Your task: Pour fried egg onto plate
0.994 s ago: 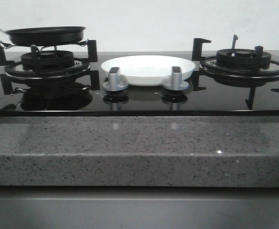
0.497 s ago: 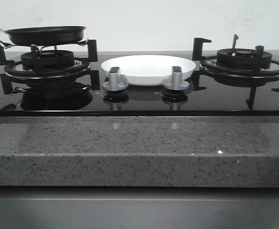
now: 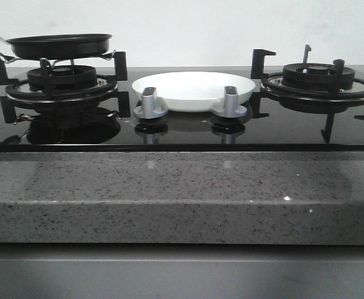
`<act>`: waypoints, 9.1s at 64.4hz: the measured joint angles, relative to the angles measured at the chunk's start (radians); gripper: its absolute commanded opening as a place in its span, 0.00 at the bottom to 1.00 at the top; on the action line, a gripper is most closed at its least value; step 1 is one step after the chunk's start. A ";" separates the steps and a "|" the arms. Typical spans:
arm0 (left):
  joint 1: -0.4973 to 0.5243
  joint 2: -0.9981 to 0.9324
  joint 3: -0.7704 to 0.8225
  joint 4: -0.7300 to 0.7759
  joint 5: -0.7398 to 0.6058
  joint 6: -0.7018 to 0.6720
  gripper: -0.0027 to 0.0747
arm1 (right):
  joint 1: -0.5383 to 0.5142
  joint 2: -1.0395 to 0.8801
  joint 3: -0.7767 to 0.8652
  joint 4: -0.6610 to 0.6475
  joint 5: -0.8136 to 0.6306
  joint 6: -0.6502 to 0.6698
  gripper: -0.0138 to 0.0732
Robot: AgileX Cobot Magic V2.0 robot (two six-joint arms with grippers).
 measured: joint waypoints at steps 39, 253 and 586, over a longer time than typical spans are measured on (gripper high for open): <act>0.000 0.000 0.000 0.000 0.000 0.000 0.93 | 0.098 0.783 -0.932 0.079 0.635 -0.202 0.57; 0.000 0.000 -0.001 0.000 0.000 0.000 0.93 | 0.177 0.624 -0.506 0.296 0.456 -0.268 0.08; -0.501 0.890 -0.940 -0.125 0.281 0.193 0.01 | 0.177 0.624 -0.502 0.296 0.451 -0.271 0.08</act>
